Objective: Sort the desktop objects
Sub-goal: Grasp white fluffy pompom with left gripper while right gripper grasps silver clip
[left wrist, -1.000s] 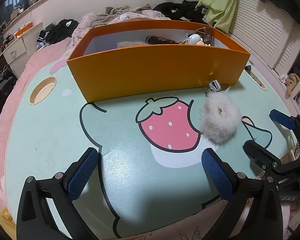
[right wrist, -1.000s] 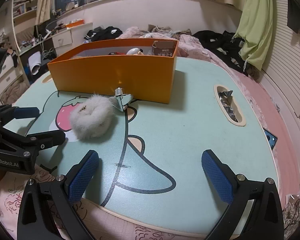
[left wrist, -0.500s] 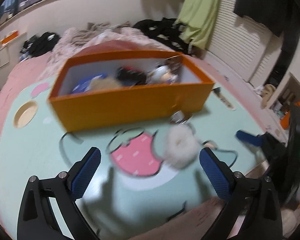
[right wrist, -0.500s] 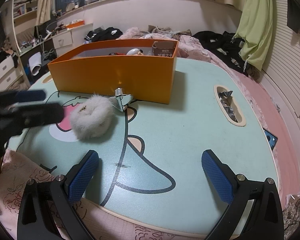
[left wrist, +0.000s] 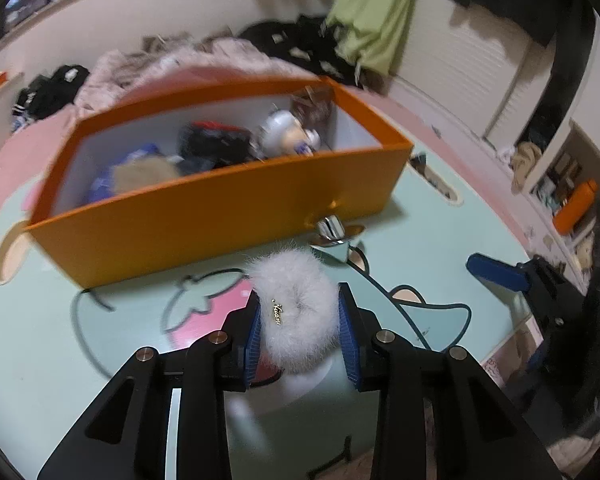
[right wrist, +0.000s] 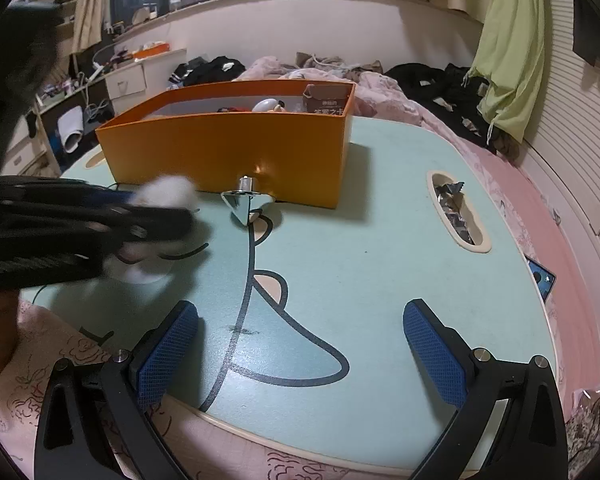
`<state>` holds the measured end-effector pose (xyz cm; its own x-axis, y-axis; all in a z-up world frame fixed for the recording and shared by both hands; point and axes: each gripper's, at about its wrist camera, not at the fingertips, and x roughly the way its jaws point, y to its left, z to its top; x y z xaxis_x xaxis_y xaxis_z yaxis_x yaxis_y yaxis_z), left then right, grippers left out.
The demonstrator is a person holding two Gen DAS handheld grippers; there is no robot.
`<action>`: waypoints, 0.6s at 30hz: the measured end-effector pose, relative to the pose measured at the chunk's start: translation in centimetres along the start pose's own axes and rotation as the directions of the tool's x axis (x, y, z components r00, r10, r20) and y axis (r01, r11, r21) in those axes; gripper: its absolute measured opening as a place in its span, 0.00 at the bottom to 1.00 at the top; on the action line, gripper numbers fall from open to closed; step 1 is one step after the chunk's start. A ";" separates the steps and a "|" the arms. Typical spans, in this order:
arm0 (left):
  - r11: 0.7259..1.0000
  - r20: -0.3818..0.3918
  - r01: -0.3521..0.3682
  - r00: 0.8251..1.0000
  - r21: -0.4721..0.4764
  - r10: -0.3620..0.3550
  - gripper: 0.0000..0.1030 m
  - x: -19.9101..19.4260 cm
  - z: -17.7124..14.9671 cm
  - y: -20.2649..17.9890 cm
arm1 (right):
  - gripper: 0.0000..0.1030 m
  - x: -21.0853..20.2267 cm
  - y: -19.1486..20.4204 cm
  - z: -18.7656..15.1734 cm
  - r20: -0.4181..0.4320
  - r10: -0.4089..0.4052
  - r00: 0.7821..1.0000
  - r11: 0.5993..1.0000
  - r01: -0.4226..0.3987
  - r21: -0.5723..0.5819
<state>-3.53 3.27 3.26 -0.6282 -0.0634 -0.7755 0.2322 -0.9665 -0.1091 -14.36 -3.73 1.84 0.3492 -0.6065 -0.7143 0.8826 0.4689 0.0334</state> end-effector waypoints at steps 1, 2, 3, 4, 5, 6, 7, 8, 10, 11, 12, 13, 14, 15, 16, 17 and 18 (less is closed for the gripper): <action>1.000 0.020 0.005 1.000 -0.010 -0.005 0.34 -0.6 -0.1 0.3 | 1.00 0.0 0.0 0.3 -0.005 -0.001 1.000 1.000 0.001 0.002; 1.000 0.042 0.011 0.999 -0.025 -0.010 0.34 -1.5 -0.4 0.8 | 0.99 0.0 0.0 0.6 -0.013 0.001 1.000 1.000 -0.001 0.007; 0.999 0.057 0.009 0.998 -0.041 -0.006 0.34 -2.3 -0.7 1.3 | 0.96 0.0 0.0 1.0 -0.021 0.017 1.000 1.000 -0.017 0.019; 0.998 0.069 0.003 0.998 -0.056 0.001 0.34 -2.9 -1.1 1.8 | 0.94 -0.1 -0.1 1.7 -0.024 0.058 0.998 0.998 -0.057 0.040; 0.997 0.083 -0.002 0.997 -0.074 0.008 0.34 -3.6 -1.4 2.5 | 0.93 -0.1 0.0 2.4 -0.024 0.084 0.996 0.995 -0.083 0.054; 0.996 0.094 -0.004 0.995 -0.091 0.012 0.34 -4.1 -1.6 3.1 | 0.91 0.0 0.4 3.4 -0.023 0.098 0.995 0.994 -0.096 0.060; 0.994 0.106 -0.007 0.994 -0.112 0.019 0.34 -4.6 -1.9 3.8 | 0.91 0.1 0.7 4.1 -0.023 0.093 0.995 0.994 -0.092 0.056; 0.992 0.112 -0.009 0.993 -0.126 0.023 0.34 -4.9 -2.0 4.3 | 0.88 0.4 1.4 5.0 -0.019 0.080 0.997 0.996 -0.080 0.041; 0.989 0.122 -0.003 0.992 -0.147 0.021 0.34 -5.4 -2.4 5.1 | 0.85 1.2 2.8 6.5 -0.023 0.069 0.997 0.998 -0.069 -0.001; 0.988 0.126 0.002 0.992 -0.154 0.018 0.34 -5.6 -2.5 5.4 | 0.80 1.8 3.3 7.0 -0.037 0.078 0.996 0.997 -0.079 -0.011; 0.988 0.131 0.003 0.991 -0.156 0.017 0.34 -5.8 -2.5 5.6 | 0.74 2.6 3.6 7.6 -0.062 0.093 0.994 0.996 -0.094 -0.010; 0.988 0.136 0.003 0.991 -0.155 0.018 0.34 -6.0 -2.5 5.8 | 0.71 3.4 3.7 8.2 -0.086 0.104 0.991 0.995 -0.104 0.004; 0.988 0.140 0.005 0.990 -0.154 0.017 0.34 -6.1 -2.7 5.5 | 0.65 4.1 3.6 8.8 -0.102 0.107 0.989 0.994 -0.105 0.019; 0.988 0.143 0.008 0.990 -0.151 0.014 0.34 -6.1 -2.6 5.5 | 0.56 4.5 3.5 8.9 -0.113 0.106 0.988 0.994 -0.104 0.030; 0.989 0.146 0.010 0.989 -0.149 0.012 0.34 -6.2 -2.5 5.4 | 0.49 5.2 3.2 9.1 -0.132 0.110 0.985 0.993 -0.105 0.050; 0.989 0.149 0.012 0.989 -0.146 0.010 0.34 -6.2 -2.5 5.3 | 0.34 5.8 2.7 9.2 -0.150 0.119 0.981 0.992 -0.109 0.069; 0.990 0.151 0.014 0.989 -0.142 0.007 0.34 -6.2 -2.4 5.2 | 0.26 5.9 2.4 9.3 -0.136 0.111 0.984 0.992 -0.101 0.079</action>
<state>3.36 -0.80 6.02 -0.7313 -0.1073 -0.6736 0.3265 -0.9221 -0.2076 -7.24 -12.17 4.24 0.3993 -0.4577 -0.7944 0.8648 0.4757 0.1606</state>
